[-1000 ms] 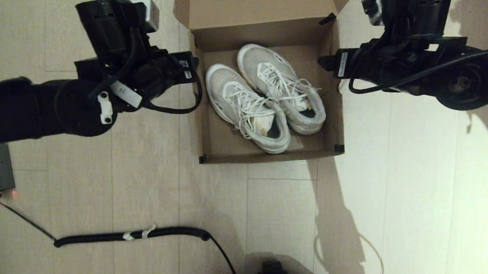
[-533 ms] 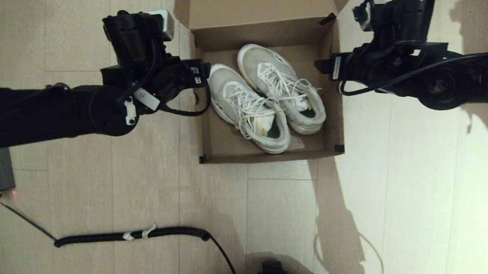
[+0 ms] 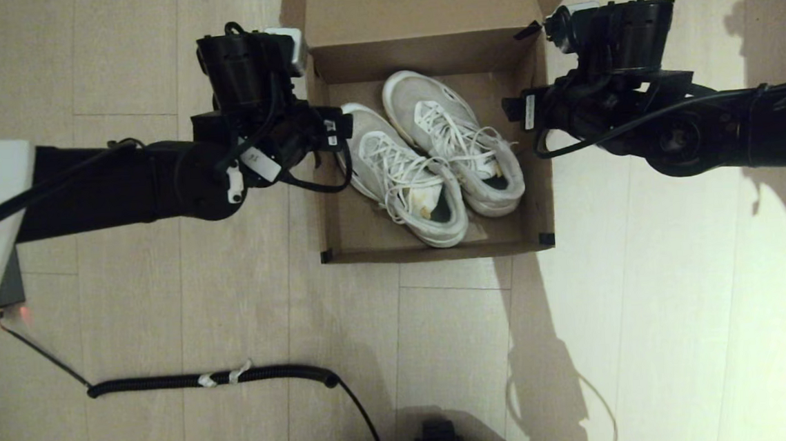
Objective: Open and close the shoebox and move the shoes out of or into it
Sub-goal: Close the shoe box
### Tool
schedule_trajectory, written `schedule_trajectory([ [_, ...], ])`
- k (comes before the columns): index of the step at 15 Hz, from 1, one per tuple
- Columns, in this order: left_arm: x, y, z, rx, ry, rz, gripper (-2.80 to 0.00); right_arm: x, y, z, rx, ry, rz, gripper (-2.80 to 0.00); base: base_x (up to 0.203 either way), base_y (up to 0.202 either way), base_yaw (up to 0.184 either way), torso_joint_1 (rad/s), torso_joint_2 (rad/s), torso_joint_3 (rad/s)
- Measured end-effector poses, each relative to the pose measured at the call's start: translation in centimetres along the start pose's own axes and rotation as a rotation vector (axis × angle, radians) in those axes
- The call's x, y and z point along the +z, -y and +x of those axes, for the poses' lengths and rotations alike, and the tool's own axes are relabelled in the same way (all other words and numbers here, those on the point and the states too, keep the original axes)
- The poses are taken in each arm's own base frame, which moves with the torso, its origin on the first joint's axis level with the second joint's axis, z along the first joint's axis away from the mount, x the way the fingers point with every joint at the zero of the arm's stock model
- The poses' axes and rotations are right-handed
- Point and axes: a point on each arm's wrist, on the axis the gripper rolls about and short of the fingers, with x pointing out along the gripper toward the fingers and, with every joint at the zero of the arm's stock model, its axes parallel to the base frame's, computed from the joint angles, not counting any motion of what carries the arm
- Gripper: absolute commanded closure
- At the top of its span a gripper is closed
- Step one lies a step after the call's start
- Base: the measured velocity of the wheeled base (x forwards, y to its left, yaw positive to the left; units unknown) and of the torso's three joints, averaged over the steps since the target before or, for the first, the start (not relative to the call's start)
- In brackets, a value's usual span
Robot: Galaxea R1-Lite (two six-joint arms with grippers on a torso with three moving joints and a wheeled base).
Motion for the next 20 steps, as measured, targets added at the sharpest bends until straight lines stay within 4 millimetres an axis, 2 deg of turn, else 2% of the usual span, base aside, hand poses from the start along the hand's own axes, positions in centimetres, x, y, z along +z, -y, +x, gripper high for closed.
schedule_trajectory([
  [4,0.7,0.2,0.5,0.028,0.021,-0.001,0.0,-0.2,-0.6,0.0,-0.001,-0.003,0.002,0.0,0.0,0.0,0.0,0.0,0.0,0.0],
  [11,-0.5,1.5,0.1,0.055,-0.036,0.018,0.0,-0.5,-0.8,-0.7,-0.057,-0.045,-0.004,0.0,0.0,0.0,0.0,0.0,0.0,0.0],
  [14,-1.0,2.2,-0.9,0.05,-0.071,0.034,0.0,-1.0,-0.9,-2.3,-0.056,-0.104,-0.03,0.0,0.0,0.0,0.0,0.0,0.0,0.0],
  [20,-2.0,3.2,-5.1,-0.015,-0.147,0.063,0.0,-2.1,-0.8,-7.4,-0.045,-0.197,-0.077,0.0,0.0,0.0,0.0,0.0,0.0,0.0],
])
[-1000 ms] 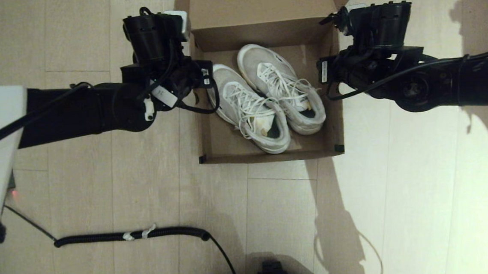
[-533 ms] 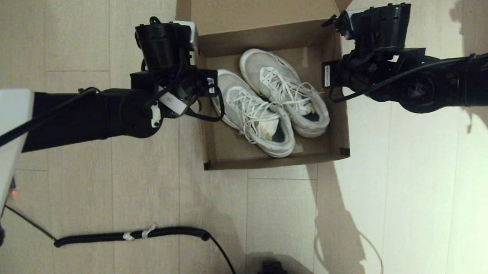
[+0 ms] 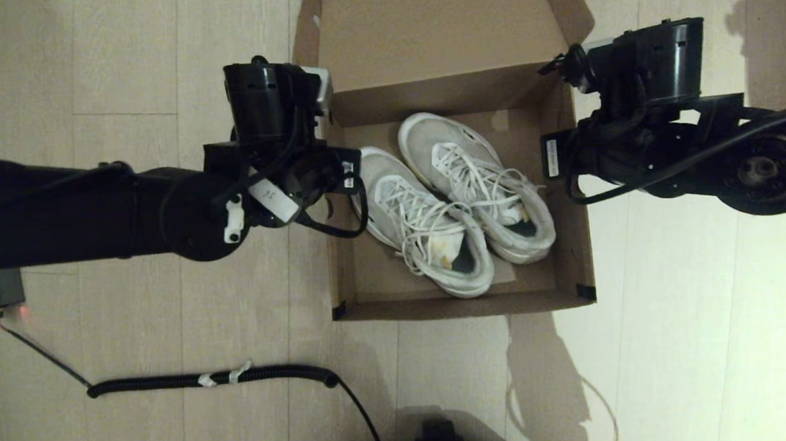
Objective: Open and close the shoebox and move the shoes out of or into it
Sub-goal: Close the shoe box
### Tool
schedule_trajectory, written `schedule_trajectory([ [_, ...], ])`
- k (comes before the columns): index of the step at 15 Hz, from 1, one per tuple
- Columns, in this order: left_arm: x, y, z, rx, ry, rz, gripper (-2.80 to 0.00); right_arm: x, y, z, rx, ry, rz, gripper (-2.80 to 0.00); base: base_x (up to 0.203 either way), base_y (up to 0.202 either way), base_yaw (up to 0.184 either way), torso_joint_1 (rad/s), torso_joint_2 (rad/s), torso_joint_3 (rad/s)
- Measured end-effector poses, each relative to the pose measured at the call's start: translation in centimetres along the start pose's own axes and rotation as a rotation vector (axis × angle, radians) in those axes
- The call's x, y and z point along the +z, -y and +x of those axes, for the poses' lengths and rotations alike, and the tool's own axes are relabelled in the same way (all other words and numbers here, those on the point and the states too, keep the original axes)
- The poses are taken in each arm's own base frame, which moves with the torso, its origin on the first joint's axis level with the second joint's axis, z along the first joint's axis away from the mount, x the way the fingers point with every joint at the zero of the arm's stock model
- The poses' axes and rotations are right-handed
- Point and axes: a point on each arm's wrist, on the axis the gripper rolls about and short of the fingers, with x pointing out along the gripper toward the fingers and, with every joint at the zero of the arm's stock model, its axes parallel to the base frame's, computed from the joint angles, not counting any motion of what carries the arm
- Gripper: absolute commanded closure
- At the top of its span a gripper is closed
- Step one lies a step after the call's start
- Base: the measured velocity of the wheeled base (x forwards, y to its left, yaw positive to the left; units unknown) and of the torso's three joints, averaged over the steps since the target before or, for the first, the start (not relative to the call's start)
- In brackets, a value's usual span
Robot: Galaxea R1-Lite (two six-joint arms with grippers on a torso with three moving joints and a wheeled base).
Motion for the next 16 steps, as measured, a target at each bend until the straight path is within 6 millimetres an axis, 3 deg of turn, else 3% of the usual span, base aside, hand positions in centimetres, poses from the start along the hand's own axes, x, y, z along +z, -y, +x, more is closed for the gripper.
schedule_trajectory([
  [8,-2.1,1.3,-2.7,-0.058,-0.057,0.014,0.0,-4.6,-0.4,-3.3,0.021,-0.125,-0.01,0.0,0.0,0.0,0.0,0.0,0.0,0.0],
  [16,-3.7,2.3,-2.9,-0.054,-0.093,0.012,0.0,-6.5,-0.7,-3.1,0.023,-0.18,-0.023,0.0,0.0,0.0,0.0,0.0,0.0,0.0],
])
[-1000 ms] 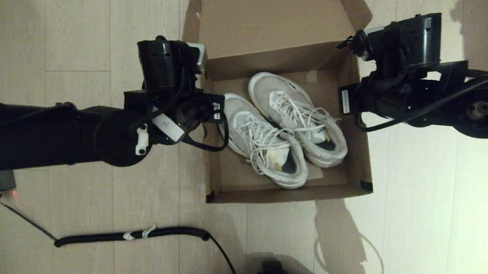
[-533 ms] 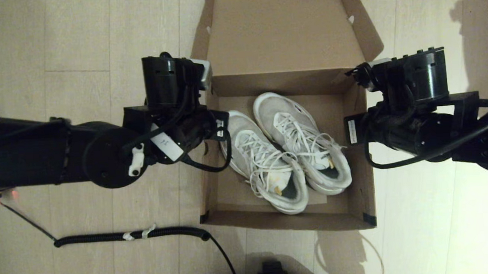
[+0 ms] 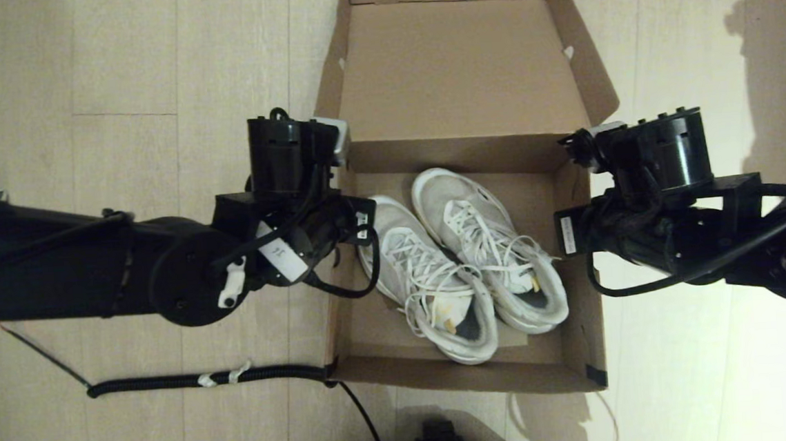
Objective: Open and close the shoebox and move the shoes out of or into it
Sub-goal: Close the shoe box
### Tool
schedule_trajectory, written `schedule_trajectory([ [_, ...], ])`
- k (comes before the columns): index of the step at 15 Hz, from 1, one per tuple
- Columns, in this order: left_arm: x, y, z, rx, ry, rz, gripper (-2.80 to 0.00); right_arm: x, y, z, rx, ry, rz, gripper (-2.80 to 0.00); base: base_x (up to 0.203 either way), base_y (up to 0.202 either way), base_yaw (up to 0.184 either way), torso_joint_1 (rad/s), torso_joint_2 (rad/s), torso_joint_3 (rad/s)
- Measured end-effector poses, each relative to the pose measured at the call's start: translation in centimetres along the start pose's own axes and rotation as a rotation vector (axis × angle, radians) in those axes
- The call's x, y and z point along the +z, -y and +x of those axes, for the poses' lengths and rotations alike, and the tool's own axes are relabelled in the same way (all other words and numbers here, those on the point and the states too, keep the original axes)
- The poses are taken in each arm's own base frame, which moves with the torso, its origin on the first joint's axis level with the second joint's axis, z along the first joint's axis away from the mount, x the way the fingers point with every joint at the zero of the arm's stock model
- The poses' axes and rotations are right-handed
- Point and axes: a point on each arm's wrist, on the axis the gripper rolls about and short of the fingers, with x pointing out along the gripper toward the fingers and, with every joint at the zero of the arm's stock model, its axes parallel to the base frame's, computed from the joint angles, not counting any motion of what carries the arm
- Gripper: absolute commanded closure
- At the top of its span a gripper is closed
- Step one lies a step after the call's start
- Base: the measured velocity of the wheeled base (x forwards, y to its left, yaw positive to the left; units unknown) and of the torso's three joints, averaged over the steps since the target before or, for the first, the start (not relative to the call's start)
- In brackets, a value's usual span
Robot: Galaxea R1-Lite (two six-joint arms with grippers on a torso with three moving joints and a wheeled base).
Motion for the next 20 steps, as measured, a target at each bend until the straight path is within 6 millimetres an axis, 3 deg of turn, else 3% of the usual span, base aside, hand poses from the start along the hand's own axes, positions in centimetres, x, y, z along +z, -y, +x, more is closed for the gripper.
schedule_trajectory([
  [1,-0.1,0.0,0.0,0.0,-0.004,0.001,0.0,0.0,-0.1,0.2,0.0,-0.002,-0.001,0.0,0.0,0.0,0.0,0.0,0.0,0.0],
  [2,-0.4,0.0,0.0,0.0,-0.011,0.005,-2.8,0.0,-0.3,0.4,0.0,-0.003,-0.003,0.0,0.0,0.0,0.0,0.0,0.0,0.0],
  [3,-0.7,0.1,0.0,-0.001,-0.021,0.01,-2.8,0.1,-0.4,0.7,0.0,0.003,0.0,-2.8,0.0,0.0,0.0,0.0,0.0,0.0],
  [10,-2.3,0.2,0.1,-0.007,-0.069,0.009,-2.8,-0.7,-0.8,1.4,0.003,-0.01,-0.008,-2.8,0.0,0.0,0.0,0.0,0.0,0.0],
  [12,-1.6,-0.4,-0.4,0.001,-0.055,0.0,-2.8,-0.1,-0.3,0.2,0.009,0.015,0.005,-2.8,0.0,0.0,0.0,0.0,0.0,0.0],
  [14,0.0,-1.7,-2.2,0.006,-0.027,-0.017,-2.8,1.0,0.8,-2.3,0.02,0.051,0.027,-2.8,0.0,0.0,0.0,0.0,0.0,0.0],
  [15,0.8,-2.7,-3.4,0.013,-0.016,-0.029,0.0,1.3,1.6,-3.6,0.024,0.062,0.042,-2.8,0.0,0.0,0.0,0.0,0.0,0.0],
  [16,1.5,-4.0,-4.7,0.027,-0.007,-0.049,0.0,1.4,2.4,-5.0,0.026,0.066,0.062,-0.93,0.0,0.0,0.0,0.0,0.0,0.0],
  [17,1.8,-5.5,-6.0,0.049,0.003,-0.075,0.0,1.1,3.1,-6.3,0.027,0.062,0.082,0.0,0.0,0.0,0.0,0.0,0.0,0.0],
  [20,1.2,-9.8,-9.2,0.113,0.011,-0.173,0.0,-0.1,4.7,-8.3,0.016,0.058,0.144,0.0,0.0,0.0,0.0,0.0,0.0,0.0],
])
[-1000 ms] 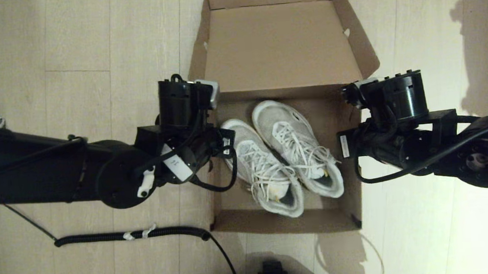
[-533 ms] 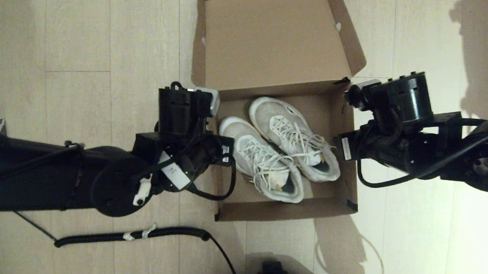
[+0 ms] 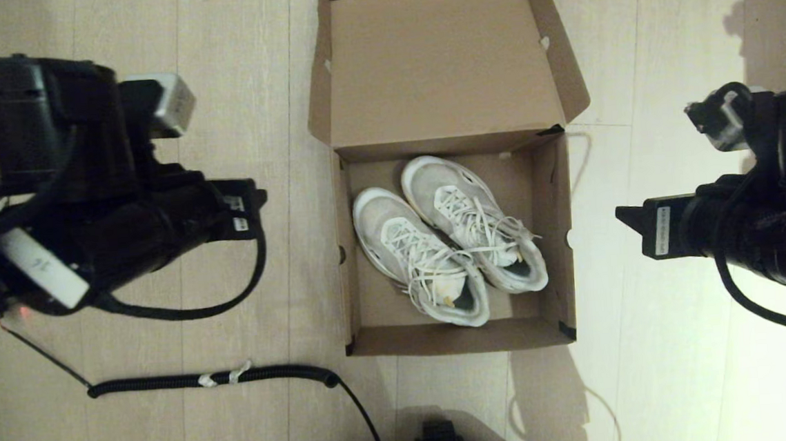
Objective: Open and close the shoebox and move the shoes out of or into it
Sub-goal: Close the shoe box
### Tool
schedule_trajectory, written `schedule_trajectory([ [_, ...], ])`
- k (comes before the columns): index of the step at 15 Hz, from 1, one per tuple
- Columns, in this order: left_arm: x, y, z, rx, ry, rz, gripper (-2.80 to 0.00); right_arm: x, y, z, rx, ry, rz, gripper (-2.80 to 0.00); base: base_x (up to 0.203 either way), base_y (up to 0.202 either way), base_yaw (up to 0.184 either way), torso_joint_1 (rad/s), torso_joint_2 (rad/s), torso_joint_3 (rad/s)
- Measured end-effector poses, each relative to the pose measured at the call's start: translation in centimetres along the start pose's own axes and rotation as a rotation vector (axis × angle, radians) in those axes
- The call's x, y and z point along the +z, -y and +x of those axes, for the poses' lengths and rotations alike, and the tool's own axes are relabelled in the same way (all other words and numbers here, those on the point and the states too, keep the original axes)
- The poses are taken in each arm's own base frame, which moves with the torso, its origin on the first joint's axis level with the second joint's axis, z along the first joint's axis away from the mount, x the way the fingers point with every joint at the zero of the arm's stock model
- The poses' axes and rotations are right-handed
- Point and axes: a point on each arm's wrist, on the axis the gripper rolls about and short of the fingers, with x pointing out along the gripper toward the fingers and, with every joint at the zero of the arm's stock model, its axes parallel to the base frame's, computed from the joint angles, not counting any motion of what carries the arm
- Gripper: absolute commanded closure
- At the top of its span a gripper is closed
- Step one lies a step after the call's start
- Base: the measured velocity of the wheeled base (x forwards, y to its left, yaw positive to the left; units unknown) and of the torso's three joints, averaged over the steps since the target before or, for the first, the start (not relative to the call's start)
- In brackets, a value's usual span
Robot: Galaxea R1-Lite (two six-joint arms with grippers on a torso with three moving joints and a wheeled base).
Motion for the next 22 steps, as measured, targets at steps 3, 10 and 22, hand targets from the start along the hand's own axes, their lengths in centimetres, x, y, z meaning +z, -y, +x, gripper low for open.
schedule_trajectory([
  [3,0.7,-3.8,-2.9,0.034,0.043,-0.086,0.0,0.8,2.1,-1.0,-0.045,0.051,0.114,0.0,0.0,0.0,0.0,0.0,0.0,0.0],
  [10,2.1,-8.4,-5.8,-0.028,0.03,-0.285,0.0,2.5,7.7,0.4,0.024,0.079,0.431,0.0,0.0,0.0,0.0,0.0,0.0,0.0],
  [22,7.3,-14.6,11.1,-0.552,-0.078,-0.794,0.0,9.9,11.1,15.6,0.581,0.001,0.766,0.0,0.0,0.0,0.0,0.0,0.0,0.0],
])
